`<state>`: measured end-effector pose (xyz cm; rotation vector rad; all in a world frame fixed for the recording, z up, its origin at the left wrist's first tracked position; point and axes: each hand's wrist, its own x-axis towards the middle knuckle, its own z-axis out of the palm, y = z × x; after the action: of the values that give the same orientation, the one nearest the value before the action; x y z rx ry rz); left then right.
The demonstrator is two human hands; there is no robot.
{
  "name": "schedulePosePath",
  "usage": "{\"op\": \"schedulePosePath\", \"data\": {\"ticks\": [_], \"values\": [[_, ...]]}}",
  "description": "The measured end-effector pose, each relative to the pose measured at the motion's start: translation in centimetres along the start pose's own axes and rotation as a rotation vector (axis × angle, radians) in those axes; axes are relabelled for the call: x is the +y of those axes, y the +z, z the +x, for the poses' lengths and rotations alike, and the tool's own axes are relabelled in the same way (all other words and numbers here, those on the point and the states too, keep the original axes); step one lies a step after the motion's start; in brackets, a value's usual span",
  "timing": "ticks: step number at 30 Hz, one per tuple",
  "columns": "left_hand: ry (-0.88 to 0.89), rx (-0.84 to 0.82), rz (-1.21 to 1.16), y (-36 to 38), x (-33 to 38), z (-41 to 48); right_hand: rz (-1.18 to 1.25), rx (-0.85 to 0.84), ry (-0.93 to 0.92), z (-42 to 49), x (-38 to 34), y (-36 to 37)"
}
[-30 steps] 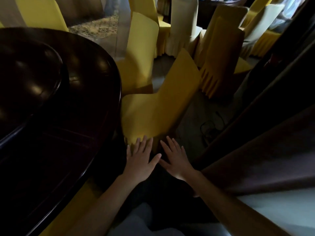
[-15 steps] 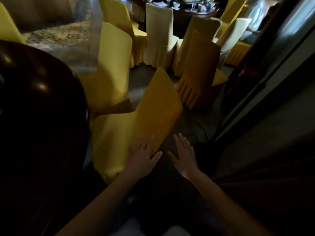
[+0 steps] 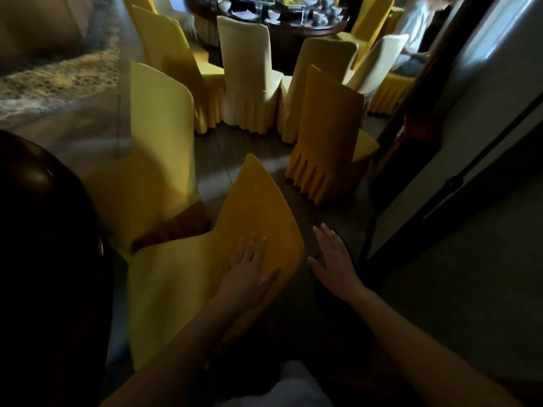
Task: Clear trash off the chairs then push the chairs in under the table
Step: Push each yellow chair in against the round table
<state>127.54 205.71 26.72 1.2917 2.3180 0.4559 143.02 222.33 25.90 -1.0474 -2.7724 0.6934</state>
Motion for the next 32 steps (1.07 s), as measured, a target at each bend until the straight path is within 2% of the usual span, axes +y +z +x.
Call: {"op": "schedulePosePath", "data": {"ticks": [4,8,11,14,16,17,19,21,24,26,30,32], "values": [[-0.103,0.035,0.007,-1.3,-0.9,2.6,0.052,-0.061,-0.041,6.1,1.2,-1.4],[-0.25,0.092,0.033,-2.5,-2.2,5.7,-0.028,-0.164,-0.216,14.8,2.0,-2.2],[-0.358,0.109,0.003,-2.4,-1.8,7.6,-0.146,-0.276,-0.428,21.2,1.7,-2.7],[-0.347,0.056,0.013,-1.0,-0.1,7.5,-0.177,-0.217,-0.684,23.9,0.7,-2.8],[-0.589,0.05,-0.139,0.8,2.5,10.8,-0.241,-0.441,-0.927,30.1,0.1,-2.2],[-0.588,0.065,-0.159,0.7,2.6,11.0,-0.271,-0.479,-0.927,30.5,-0.5,-2.4],[-0.602,0.074,-0.181,0.5,3.0,10.8,-0.185,-0.483,-0.973,32.0,-1.7,-2.5],[-0.636,0.062,-0.226,1.9,4.4,10.9,-0.208,-0.591,-1.068,33.0,-1.7,-2.7],[-0.695,0.038,-0.305,4.3,7.1,11.3,-0.372,-0.714,-1.167,34.1,-2.8,-2.3],[-0.728,0.067,-0.393,5.2,8.1,11.4,-0.395,-0.714,-1.2,34.1,-3.1,-2.2],[-0.758,0.264,-0.669,6.1,9.5,11.5,-0.34,-0.658,-1.186,33.6,-3.0,-2.7],[-0.763,0.339,-0.699,6.7,9.9,11.4,-0.317,-0.618,-1.212,33.7,-2.3,-2.3]]}}
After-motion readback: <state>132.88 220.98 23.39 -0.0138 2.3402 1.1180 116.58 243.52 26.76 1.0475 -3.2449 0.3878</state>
